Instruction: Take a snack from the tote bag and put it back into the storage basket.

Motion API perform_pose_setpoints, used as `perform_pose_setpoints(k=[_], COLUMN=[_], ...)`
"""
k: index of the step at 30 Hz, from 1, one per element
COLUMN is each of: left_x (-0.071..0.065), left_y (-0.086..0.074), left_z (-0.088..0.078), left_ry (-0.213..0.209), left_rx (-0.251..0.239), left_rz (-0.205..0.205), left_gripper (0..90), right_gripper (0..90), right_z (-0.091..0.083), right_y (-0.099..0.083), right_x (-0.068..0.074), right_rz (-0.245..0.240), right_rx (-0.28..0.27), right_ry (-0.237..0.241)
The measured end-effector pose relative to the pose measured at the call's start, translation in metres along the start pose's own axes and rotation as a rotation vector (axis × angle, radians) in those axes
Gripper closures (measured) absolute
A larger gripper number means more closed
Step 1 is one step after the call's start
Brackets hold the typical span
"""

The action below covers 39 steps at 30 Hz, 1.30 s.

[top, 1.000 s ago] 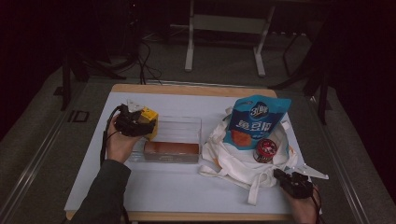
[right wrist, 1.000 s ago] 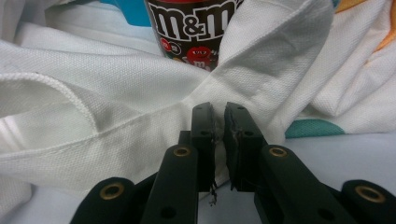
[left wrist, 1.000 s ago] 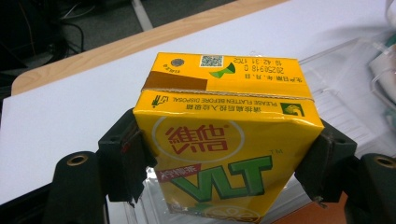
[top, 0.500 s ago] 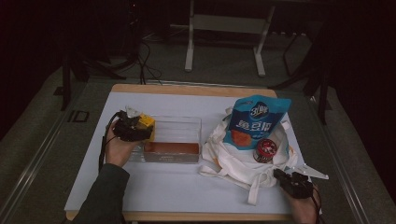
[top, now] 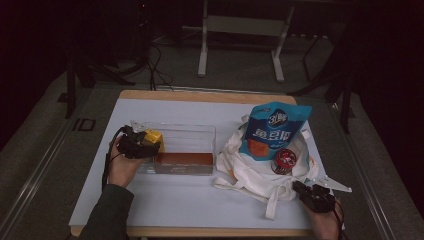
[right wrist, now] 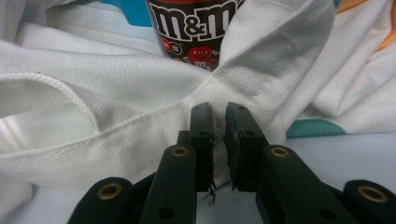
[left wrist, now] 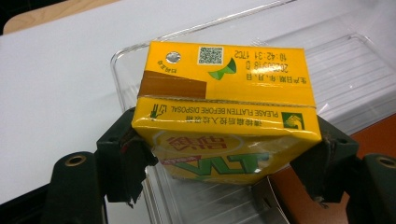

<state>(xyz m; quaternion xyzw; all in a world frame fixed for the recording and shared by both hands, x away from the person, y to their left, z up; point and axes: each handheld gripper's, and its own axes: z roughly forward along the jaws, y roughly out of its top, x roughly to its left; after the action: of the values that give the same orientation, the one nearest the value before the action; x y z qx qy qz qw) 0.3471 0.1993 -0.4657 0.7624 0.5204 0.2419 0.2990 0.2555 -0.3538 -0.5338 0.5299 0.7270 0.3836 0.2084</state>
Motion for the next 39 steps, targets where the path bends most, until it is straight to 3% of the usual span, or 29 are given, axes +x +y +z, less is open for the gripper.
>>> perform_pose_setpoints(k=[7, 16, 20, 26, 39], left_x=[-0.002, -0.002, -0.005, -0.008, -0.005], left_y=[0.000, -0.005, -0.007, -0.011, -0.021], left_z=[-0.004, -0.019, -0.020, -0.024, -0.034], left_ry=[0.005, 0.005, 0.024, 0.048, 0.006], left_rx=[0.017, -0.005, 0.006, 0.001, -0.005], left_rz=[0.005, 0.011, 0.039, 0.050, 0.014], left_gripper=[26.1, 26.0, 27.6, 30.3, 33.3], right_gripper=[80.6, 80.6, 80.6, 80.6, 80.6], right_z=[0.000, 0.000, 0.000, 0.000, 0.000], right_y=[0.000, 0.000, 0.000, 0.000, 0.000], right_x=[0.000, 0.000, 0.000, 0.000, 0.000], right_rz=[0.002, 0.000, 0.000, 0.000, 0.001], right_rx=[0.000, 0.001, 0.001, 0.001, -0.001], right_ry=[0.003, 0.000, 0.000, 0.000, 0.000])
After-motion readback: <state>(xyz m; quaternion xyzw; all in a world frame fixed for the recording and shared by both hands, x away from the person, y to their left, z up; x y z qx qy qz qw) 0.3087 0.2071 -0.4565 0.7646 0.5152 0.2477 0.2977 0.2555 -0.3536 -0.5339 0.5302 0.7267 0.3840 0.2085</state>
